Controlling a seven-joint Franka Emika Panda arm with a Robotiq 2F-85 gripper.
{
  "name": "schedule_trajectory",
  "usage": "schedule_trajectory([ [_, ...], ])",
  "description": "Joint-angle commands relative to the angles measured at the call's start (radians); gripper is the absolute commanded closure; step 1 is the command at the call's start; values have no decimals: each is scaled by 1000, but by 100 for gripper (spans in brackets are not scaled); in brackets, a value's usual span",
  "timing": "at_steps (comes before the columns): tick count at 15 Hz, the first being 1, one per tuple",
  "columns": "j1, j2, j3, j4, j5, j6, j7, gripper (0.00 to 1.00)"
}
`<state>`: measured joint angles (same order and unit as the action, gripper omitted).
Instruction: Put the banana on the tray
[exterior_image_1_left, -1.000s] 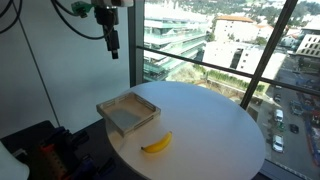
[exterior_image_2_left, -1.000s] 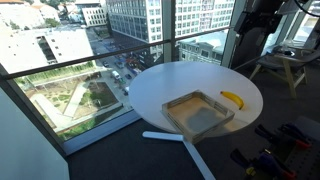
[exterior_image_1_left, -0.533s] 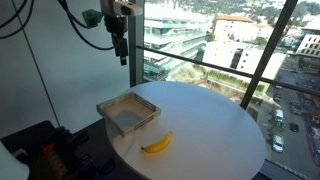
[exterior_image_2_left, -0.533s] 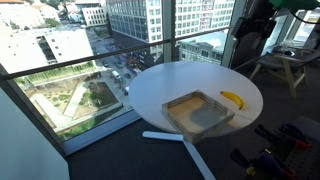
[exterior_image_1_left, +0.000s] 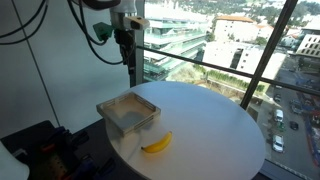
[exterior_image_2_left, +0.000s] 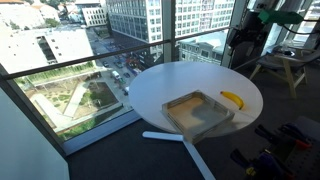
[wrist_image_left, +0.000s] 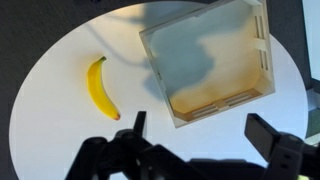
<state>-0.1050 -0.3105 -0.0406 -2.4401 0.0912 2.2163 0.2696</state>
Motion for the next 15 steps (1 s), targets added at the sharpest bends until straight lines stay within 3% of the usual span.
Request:
schedule_trajectory([
  [1, -3, 50, -17, 2, 6, 47, -33, 0],
  [15, -7, 187, -56, -1, 0, 138, -23, 0],
])
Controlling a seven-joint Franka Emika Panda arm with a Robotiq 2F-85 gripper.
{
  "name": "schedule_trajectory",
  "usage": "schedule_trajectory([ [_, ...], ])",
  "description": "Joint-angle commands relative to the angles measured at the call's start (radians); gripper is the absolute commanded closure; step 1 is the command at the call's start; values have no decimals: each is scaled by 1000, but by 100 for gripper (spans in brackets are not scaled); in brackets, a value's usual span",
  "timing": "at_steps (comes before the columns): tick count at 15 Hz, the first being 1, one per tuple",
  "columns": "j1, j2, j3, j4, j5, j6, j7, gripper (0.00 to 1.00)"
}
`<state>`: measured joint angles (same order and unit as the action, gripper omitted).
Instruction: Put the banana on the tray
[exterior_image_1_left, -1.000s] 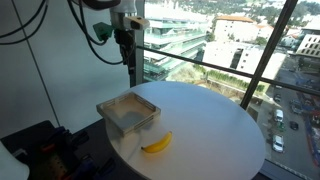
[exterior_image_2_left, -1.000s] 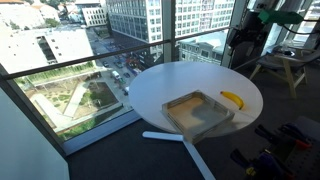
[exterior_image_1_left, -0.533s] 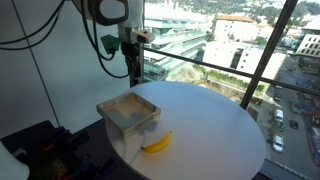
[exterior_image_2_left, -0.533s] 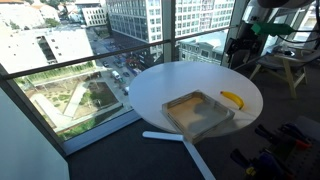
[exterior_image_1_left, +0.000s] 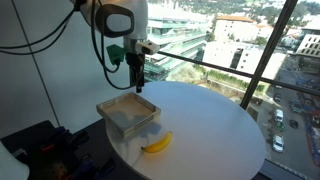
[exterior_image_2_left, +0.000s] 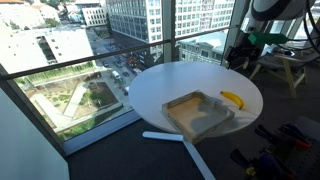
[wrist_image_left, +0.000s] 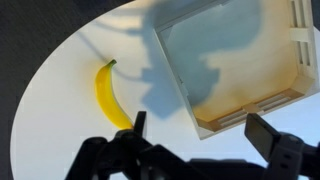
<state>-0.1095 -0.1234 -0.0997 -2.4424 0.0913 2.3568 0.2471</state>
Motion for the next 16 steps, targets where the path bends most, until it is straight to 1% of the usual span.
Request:
schedule_trajectory([
  [1, -3, 1, 2, 1, 0, -2, 0, 0],
  [16, -4, 16, 2, 16, -1, 7, 11, 0],
])
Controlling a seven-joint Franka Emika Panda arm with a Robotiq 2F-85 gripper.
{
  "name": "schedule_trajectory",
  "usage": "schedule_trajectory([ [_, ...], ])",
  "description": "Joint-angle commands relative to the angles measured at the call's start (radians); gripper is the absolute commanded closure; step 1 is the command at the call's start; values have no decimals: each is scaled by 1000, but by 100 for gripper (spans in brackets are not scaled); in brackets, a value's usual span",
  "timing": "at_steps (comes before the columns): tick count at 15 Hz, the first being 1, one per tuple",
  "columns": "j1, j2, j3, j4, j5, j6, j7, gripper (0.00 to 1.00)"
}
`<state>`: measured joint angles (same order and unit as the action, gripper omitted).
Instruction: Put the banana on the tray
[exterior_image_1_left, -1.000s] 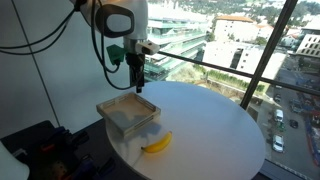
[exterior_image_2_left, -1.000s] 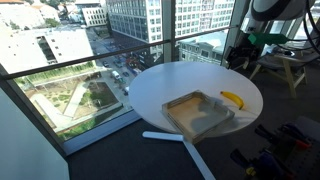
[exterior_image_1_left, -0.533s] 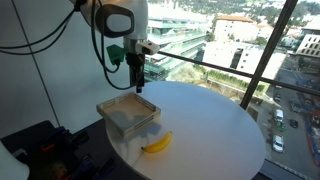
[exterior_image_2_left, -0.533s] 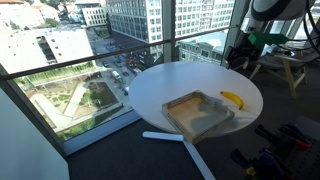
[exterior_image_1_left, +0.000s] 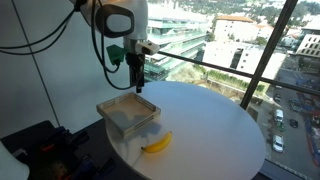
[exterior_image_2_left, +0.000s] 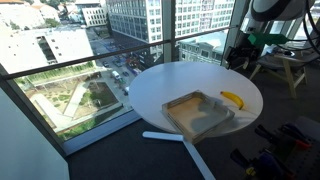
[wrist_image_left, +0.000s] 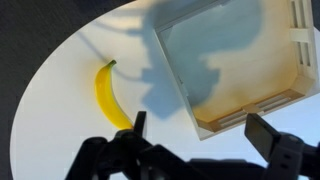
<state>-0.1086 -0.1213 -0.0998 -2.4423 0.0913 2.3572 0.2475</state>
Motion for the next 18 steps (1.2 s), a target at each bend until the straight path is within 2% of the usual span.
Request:
schedule_trajectory([
  [1, -6, 20, 1, 22, -3, 9, 15, 0],
  [18, -34, 237, -56, 182, -4, 60, 56, 0],
])
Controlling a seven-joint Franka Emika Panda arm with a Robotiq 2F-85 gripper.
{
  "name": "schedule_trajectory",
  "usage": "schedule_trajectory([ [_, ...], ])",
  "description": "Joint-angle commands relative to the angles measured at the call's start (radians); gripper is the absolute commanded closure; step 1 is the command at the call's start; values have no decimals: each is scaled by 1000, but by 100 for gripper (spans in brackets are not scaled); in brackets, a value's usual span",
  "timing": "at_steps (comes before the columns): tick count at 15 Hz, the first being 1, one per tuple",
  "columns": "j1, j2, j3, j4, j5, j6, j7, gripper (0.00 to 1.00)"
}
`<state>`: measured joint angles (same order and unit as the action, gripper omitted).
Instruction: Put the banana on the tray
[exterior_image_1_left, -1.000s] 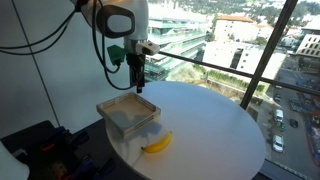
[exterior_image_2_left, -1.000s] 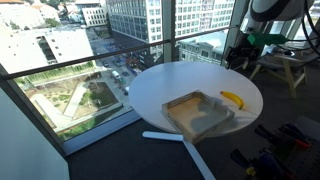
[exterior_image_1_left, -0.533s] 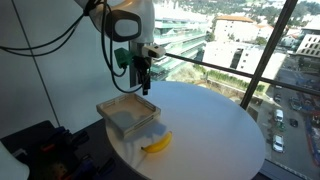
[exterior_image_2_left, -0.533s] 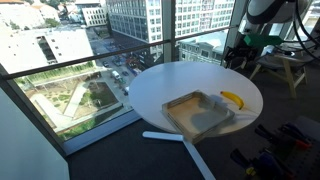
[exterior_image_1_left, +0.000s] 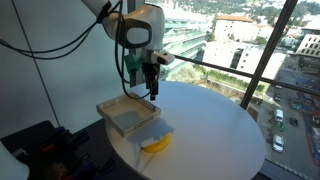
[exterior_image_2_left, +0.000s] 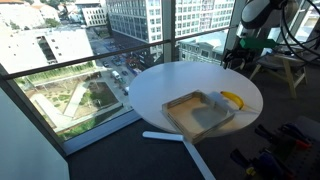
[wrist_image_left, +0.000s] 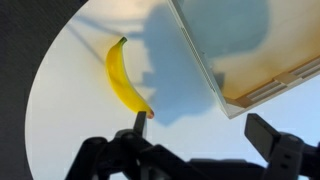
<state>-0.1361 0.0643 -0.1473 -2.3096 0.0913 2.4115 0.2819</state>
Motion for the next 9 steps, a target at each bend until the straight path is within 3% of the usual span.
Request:
schedule_trajectory([
  [1, -7, 68, -13, 60, -4, 6, 23, 0],
  [9, -10, 181, -30, 126, 15, 42, 15, 0],
])
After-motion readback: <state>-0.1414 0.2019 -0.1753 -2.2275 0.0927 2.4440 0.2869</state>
